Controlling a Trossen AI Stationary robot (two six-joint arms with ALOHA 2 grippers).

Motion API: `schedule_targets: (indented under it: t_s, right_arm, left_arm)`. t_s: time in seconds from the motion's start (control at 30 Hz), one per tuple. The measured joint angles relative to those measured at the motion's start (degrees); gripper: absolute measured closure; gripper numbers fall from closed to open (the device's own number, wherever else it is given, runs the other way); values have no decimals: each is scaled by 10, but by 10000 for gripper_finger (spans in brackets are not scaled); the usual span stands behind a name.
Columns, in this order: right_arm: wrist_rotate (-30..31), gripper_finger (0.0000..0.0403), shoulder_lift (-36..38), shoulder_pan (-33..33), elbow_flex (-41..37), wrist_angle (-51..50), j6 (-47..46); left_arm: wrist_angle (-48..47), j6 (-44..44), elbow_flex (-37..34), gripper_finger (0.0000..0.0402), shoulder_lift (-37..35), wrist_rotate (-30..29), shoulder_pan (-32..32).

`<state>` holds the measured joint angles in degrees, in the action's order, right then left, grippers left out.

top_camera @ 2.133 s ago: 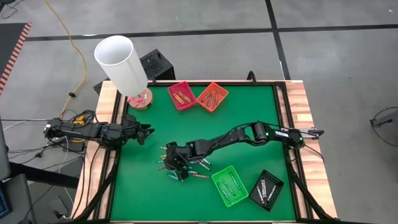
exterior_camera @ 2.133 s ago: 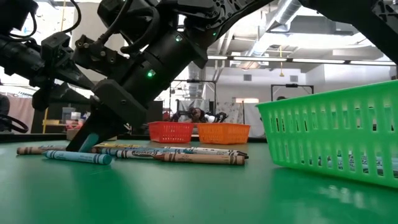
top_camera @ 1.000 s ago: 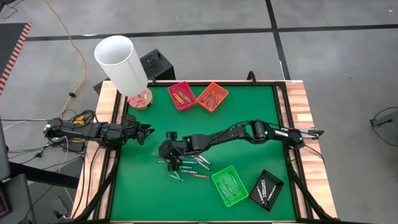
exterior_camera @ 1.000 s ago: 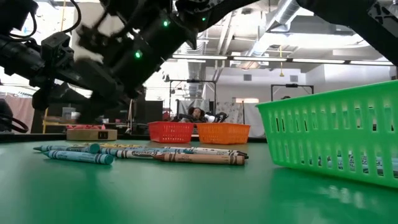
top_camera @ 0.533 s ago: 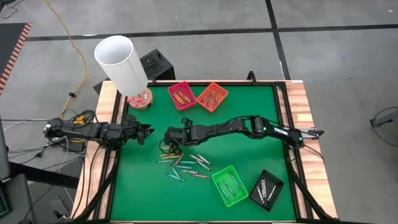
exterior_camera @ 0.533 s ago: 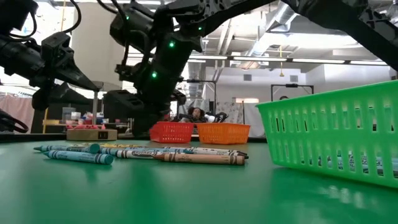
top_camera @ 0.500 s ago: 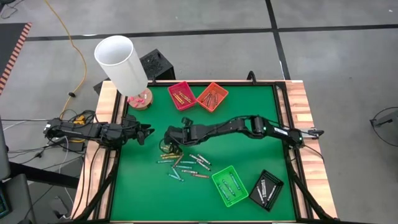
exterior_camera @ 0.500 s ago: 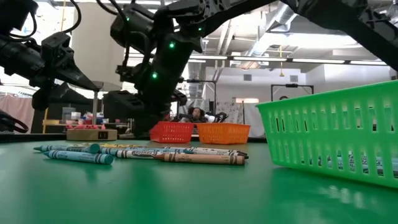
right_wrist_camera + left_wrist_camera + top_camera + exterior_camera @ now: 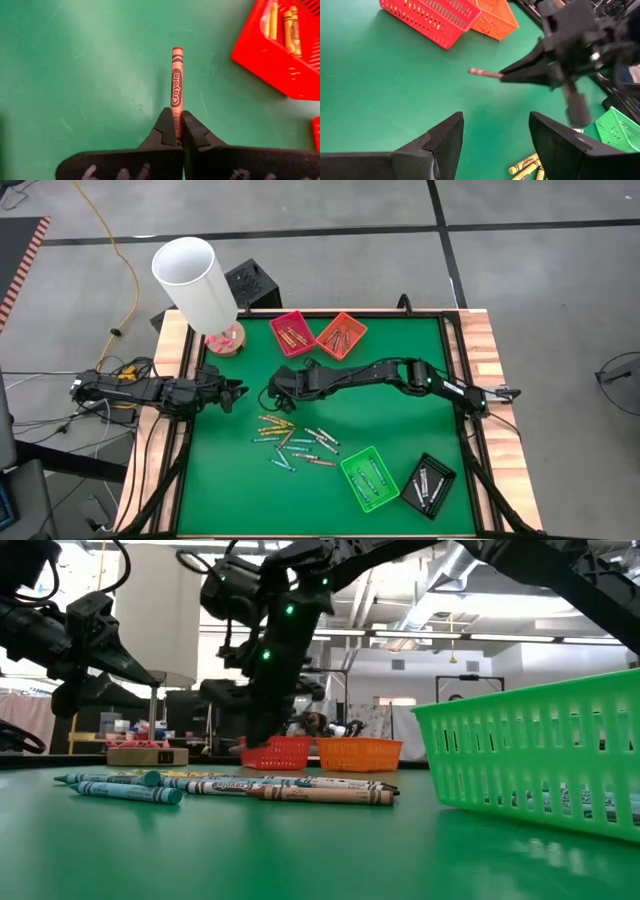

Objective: Sort crayons
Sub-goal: Put the brown crayon into the orange bin

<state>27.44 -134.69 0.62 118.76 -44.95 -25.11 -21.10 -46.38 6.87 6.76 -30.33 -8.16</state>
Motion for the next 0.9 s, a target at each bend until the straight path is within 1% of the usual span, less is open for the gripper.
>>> schedule_targets:
  t_s: [0.13, 0.3, 0.43, 0.6, 0.73, 0.9]
  right_arm:
    - [6, 401, 31, 7, 0, -47, 1]
    - [69, 401, 81, 22, 0, -113, 9]
    - [90, 401, 129, 45, 0, -175, 9]
    - [125, 401, 159, 96, 0, -264, -58]
    - [122, 401, 155, 135, 0, -294, -95]
    - [90, 401, 144, 156, -35, -271, -114]
  left_arm:
    - [-1, 1, 0, 186, 1, 0, 0]
    - [3, 4, 0, 186, 16, -1, 0]
    - [2, -9, 0, 186, 26, 0, 0]
    - [0, -13, 0, 186, 27, 0, 0]
    - [0, -25, 0, 186, 27, 0, 0]
    - [0, -30, 0, 186, 27, 15, 0]
